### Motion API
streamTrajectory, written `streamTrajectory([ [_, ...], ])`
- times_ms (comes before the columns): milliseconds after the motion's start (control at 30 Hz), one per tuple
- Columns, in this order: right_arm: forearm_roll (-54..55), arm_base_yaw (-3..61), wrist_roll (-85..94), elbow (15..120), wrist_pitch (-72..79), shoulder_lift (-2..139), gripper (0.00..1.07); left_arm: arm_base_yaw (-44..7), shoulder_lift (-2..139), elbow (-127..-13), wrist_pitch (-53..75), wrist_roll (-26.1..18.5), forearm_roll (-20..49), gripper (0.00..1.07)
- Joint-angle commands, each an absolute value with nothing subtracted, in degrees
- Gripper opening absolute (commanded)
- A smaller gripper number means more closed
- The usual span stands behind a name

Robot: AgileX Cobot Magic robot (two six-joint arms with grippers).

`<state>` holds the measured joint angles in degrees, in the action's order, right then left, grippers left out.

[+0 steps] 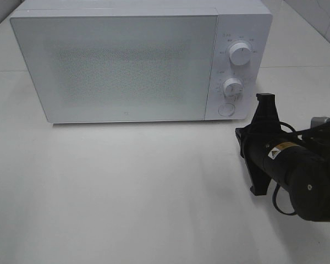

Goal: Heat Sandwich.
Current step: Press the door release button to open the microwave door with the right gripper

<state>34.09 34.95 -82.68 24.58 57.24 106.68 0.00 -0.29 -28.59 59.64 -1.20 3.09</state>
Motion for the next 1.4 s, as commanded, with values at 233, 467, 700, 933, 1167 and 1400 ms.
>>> streamTrajectory([
  [233, 30.1, 31.1, -82.7, 31.4, 55.1, 110.6, 0.0, -0.1, -1.8, -28.4, 59.3, -1.1, 3.2, 0.98],
  [467, 26.0, 27.0, -82.6, 37.0, 51.9, 113.7, 0.0, -0.1, -1.8, -28.4, 59.3, -1.1, 3.2, 0.98],
  [700, 25.4, 24.9, -82.5, 41.1, 50.2, 116.7, 0.0, -0.1, -1.8, -28.4, 59.3, -1.1, 3.2, 0.98],
  [933, 25.0, 23.9, -82.3, 44.9, 48.8, 119.3, 0.0, -0.1, -1.8, -28.4, 59.3, -1.1, 3.2, 0.98],
  [1167, 25.2, 23.3, -82.4, 45.8, 51.5, 119.5, 0.0, -0.1, -1.8, -28.4, 59.3, -1.1, 3.2, 0.98],
  [1400, 24.6, 23.3, -82.3, 48.2, 55.1, 119.5, 0.0, -0.1, -1.8, -28.4, 59.3, -1.1, 3.2, 0.98],
])
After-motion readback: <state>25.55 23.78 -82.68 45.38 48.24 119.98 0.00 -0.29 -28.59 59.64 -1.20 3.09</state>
